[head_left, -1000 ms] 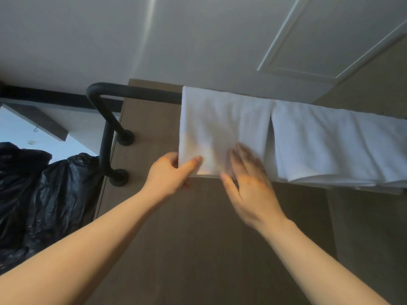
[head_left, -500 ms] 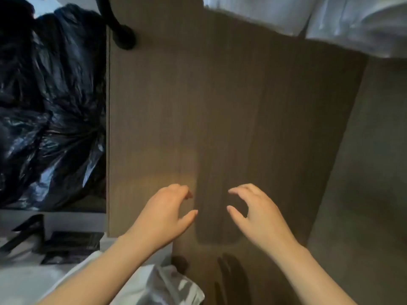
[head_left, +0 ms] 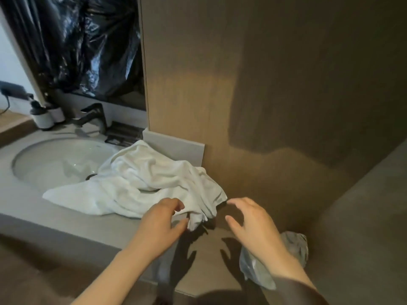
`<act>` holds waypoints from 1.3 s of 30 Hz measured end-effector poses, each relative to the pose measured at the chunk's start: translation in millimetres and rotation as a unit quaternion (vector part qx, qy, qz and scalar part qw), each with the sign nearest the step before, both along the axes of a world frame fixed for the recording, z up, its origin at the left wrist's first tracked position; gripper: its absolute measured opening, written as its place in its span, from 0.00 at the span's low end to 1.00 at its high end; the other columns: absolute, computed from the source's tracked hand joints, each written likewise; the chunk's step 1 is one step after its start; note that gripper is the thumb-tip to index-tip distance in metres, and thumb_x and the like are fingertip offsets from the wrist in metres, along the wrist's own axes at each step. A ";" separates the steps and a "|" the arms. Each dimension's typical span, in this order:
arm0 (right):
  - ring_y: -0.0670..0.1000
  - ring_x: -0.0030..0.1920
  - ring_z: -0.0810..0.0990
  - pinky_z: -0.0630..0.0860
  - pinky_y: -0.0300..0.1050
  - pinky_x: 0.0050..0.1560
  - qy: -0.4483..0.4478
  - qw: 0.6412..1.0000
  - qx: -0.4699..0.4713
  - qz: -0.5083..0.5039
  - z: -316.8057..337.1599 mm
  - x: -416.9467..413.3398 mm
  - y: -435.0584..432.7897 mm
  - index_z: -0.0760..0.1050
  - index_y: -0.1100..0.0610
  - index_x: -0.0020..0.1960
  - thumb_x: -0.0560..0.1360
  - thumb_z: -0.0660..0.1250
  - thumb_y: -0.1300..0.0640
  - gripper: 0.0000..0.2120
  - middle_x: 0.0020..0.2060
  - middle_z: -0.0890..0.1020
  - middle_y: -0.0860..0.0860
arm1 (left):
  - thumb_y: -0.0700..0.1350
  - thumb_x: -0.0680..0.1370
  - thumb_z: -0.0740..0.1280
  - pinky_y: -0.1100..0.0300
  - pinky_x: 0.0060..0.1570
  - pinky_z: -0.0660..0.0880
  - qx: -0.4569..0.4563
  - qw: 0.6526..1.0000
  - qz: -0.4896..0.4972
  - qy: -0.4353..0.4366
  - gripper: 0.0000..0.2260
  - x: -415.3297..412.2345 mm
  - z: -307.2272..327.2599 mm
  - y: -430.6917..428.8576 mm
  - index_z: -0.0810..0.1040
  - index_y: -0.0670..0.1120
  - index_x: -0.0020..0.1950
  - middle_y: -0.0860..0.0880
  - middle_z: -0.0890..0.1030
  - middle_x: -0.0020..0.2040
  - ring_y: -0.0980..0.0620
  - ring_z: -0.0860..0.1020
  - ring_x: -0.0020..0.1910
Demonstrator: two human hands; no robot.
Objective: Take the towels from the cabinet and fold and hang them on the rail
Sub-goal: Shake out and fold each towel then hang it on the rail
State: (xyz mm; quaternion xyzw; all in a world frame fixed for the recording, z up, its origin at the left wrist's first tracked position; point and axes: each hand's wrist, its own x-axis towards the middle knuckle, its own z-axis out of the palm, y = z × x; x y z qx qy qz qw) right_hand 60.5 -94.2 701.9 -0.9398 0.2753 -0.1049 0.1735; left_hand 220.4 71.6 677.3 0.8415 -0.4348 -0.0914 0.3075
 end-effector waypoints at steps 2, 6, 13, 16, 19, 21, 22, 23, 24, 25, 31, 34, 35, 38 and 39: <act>0.44 0.62 0.73 0.69 0.36 0.58 0.009 0.999 0.009 0.035 -6.7 8.2 4.4 0.71 0.48 0.69 0.79 0.64 0.48 0.19 0.62 0.75 0.43 | 0.49 0.76 0.69 0.67 0.49 0.68 0.006 1.000 0.022 0.019 0.13 -6.4 -9.6 12.9 0.76 0.48 0.59 0.52 0.77 0.54 0.55 0.75 0.52; 0.43 0.61 0.73 0.66 0.32 0.56 0.014 0.995 0.034 0.093 -16.8 30.7 19.5 0.71 0.47 0.69 0.79 0.64 0.49 0.19 0.61 0.75 0.43 | 0.52 0.77 0.68 0.68 0.47 0.67 0.024 0.996 0.085 0.032 0.12 -7.5 -21.6 47.4 0.75 0.51 0.59 0.55 0.76 0.54 0.59 0.74 0.51; 0.42 0.59 0.73 0.69 0.34 0.57 0.018 0.988 0.055 0.145 -30.6 76.9 51.1 0.71 0.47 0.68 0.78 0.65 0.50 0.18 0.61 0.76 0.43 | 0.52 0.77 0.67 0.69 0.49 0.70 0.032 0.986 0.159 0.041 0.13 16.3 -30.4 94.6 0.75 0.53 0.60 0.57 0.77 0.55 0.60 0.75 0.51; 0.43 0.62 0.73 0.68 0.36 0.61 0.027 0.986 0.057 0.155 -36.8 99.6 64.7 0.71 0.48 0.69 0.79 0.65 0.49 0.19 0.63 0.75 0.43 | 0.51 0.78 0.67 0.64 0.53 0.74 0.022 0.983 0.176 0.048 0.13 35.7 -32.9 112.5 0.75 0.52 0.61 0.56 0.77 0.56 0.60 0.76 0.52; 0.42 0.63 0.72 0.66 0.34 0.61 0.032 0.986 0.058 0.153 -41.1 123.6 80.9 0.71 0.47 0.69 0.79 0.64 0.48 0.19 0.65 0.75 0.42 | 0.52 0.78 0.67 0.65 0.54 0.74 0.020 0.982 0.180 0.054 0.13 61.5 -35.2 132.0 0.75 0.52 0.61 0.57 0.77 0.56 0.60 0.76 0.52; 0.42 0.62 0.72 0.65 0.32 0.58 0.035 0.988 0.055 0.143 -43.8 140.8 94.1 0.71 0.47 0.69 0.79 0.64 0.47 0.19 0.64 0.75 0.42 | 0.53 0.78 0.67 0.68 0.52 0.72 0.021 0.983 0.172 0.058 0.12 83.5 -36.3 145.8 0.75 0.54 0.60 0.58 0.76 0.54 0.60 0.75 0.51; 0.42 0.62 0.72 0.64 0.32 0.57 0.036 0.989 0.057 0.135 -44.7 149.3 101.8 0.71 0.46 0.69 0.79 0.64 0.47 0.19 0.64 0.75 0.42 | 0.53 0.77 0.67 0.68 0.51 0.72 0.021 0.984 0.166 0.059 0.12 96.1 -36.1 152.5 0.75 0.54 0.60 0.58 0.76 0.54 0.60 0.75 0.51; 0.42 0.62 0.72 0.64 0.31 0.57 0.035 0.990 0.060 0.126 -46.1 158.0 109.9 0.71 0.46 0.69 0.79 0.64 0.47 0.19 0.64 0.75 0.42 | 0.54 0.77 0.67 0.68 0.50 0.71 0.022 0.985 0.161 0.059 0.12 109.5 -35.9 159.2 0.75 0.54 0.59 0.58 0.76 0.53 0.60 0.75 0.51; 0.42 0.61 0.72 0.64 0.31 0.56 0.034 0.991 0.063 0.116 -48.2 166.8 117.6 0.71 0.46 0.68 0.79 0.64 0.47 0.18 0.63 0.75 0.42 | 0.53 0.77 0.67 0.68 0.49 0.70 0.026 0.986 0.155 0.060 0.11 123.4 -36.6 165.4 0.75 0.54 0.59 0.58 0.75 0.52 0.59 0.75 0.50; 0.42 0.62 0.72 0.64 0.31 0.56 0.033 0.992 0.067 0.105 -50.8 175.5 125.1 0.71 0.46 0.68 0.79 0.64 0.47 0.18 0.63 0.75 0.42 | 0.53 0.77 0.67 0.68 0.48 0.69 0.029 0.987 0.148 0.061 0.11 137.1 -38.1 171.1 0.75 0.54 0.58 0.58 0.75 0.51 0.59 0.75 0.50; 0.43 0.62 0.73 0.65 0.32 0.58 0.044 0.993 0.098 0.039 -57.8 209.6 153.2 0.71 0.47 0.69 0.79 0.64 0.47 0.19 0.64 0.75 0.42 | 0.49 0.76 0.70 0.68 0.49 0.73 0.012 0.996 0.079 0.031 0.10 194.7 -46.5 189.5 0.77 0.51 0.56 0.56 0.77 0.49 0.58 0.76 0.47; 0.42 0.62 0.72 0.64 0.31 0.57 0.043 0.993 0.107 0.009 -60.2 218.6 154.5 0.71 0.46 0.69 0.79 0.64 0.47 0.19 0.64 0.74 0.42 | 0.53 0.76 0.69 0.65 0.51 0.76 0.021 0.995 0.069 0.062 0.11 215.5 -46.5 182.9 0.76 0.54 0.57 0.58 0.77 0.52 0.61 0.76 0.49; 0.42 0.61 0.72 0.64 0.31 0.57 0.041 0.993 0.111 -0.001 -61.3 221.7 153.0 0.71 0.47 0.69 0.79 0.65 0.48 0.19 0.63 0.75 0.42 | 0.53 0.76 0.69 0.64 0.52 0.76 0.022 0.995 0.065 0.070 0.11 221.9 -47.7 177.9 0.75 0.54 0.57 0.59 0.77 0.53 0.61 0.76 0.50; 0.42 0.60 0.73 0.64 0.31 0.57 0.034 0.992 0.123 -0.021 -65.8 231.7 144.9 0.72 0.48 0.68 0.79 0.65 0.49 0.19 0.62 0.75 0.42 | 0.54 0.77 0.68 0.62 0.53 0.77 0.025 0.996 0.041 0.074 0.11 236.6 -49.8 161.6 0.75 0.54 0.57 0.59 0.77 0.53 0.61 0.76 0.50; 0.41 0.59 0.73 0.63 0.29 0.56 0.027 0.991 0.126 -0.028 -67.5 235.9 140.7 0.72 0.47 0.68 0.79 0.65 0.49 0.18 0.62 0.75 0.42 | 0.54 0.77 0.68 0.62 0.54 0.77 0.025 0.996 0.036 0.072 0.11 242.0 -50.2 155.7 0.75 0.54 0.58 0.59 0.77 0.53 0.61 0.76 0.50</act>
